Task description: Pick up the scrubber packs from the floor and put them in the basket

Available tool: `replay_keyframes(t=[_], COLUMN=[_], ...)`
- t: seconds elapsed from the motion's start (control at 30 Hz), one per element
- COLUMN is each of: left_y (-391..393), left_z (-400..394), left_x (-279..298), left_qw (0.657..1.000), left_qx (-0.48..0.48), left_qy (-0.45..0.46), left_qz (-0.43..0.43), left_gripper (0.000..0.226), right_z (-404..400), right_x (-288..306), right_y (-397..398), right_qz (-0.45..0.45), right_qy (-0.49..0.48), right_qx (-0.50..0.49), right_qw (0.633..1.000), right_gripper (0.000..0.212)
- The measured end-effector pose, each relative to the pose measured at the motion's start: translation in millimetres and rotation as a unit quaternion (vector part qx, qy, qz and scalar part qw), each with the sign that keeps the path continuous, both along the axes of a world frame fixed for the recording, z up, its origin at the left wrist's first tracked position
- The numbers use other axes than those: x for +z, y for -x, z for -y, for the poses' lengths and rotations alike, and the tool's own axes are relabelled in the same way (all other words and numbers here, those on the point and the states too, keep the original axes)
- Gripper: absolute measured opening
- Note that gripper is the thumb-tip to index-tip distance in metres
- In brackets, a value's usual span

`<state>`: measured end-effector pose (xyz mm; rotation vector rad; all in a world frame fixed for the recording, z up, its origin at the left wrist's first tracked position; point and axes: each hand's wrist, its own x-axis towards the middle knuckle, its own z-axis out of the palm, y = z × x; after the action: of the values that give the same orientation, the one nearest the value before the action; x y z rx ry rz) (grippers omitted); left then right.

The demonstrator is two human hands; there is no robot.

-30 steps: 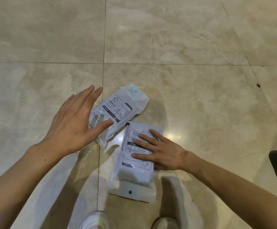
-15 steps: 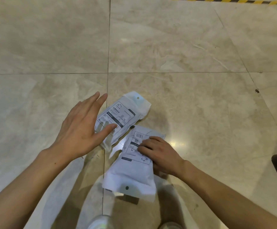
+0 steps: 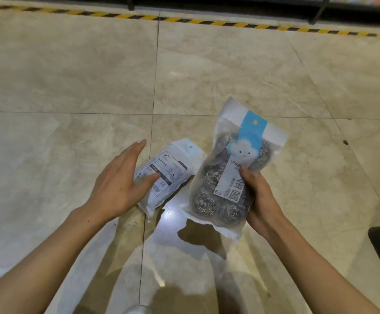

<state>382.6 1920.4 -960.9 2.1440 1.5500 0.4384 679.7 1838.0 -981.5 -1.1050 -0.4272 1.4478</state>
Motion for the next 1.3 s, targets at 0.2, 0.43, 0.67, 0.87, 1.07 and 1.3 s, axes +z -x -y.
replay_keyframes(t=[0.2,0.43,0.67,0.87,1.07,1.3], left_y=[-16,-57,-80,-82,-59,-13], left_z=[1,-9,-25,-28,-27,-28], left_x=[-39,-86,-101,-98,-74,5], left_qw=[0.993,0.958,0.944,0.938,0.976,0.956], left_qx=[-0.056,-0.085,-0.058,-0.061,-0.038,0.049], left_qy=[0.049,0.105,0.115,0.115,0.052,0.202], left_qz=[-0.09,-0.251,-0.304,-0.322,-0.207,0.208], left_gripper=[0.094,0.105,0.106,0.076,0.058,0.038], right_z=[0,-1,1,3,5,4], right_x=[26,45,51,48,44,55], right_y=[10,18,13,11,13,2], right_qz=[0.041,0.088,0.106,0.11,0.125,0.16], right_qy=[-0.024,-0.023,-0.016,-0.012,-0.008,-0.007], right_qx=[-0.028,-0.05,-0.063,-0.073,-0.07,-0.06], right_qw=[0.998,0.995,0.992,0.991,0.99,0.985], right_gripper=[0.059,0.053,0.05,0.048,0.048,0.055])
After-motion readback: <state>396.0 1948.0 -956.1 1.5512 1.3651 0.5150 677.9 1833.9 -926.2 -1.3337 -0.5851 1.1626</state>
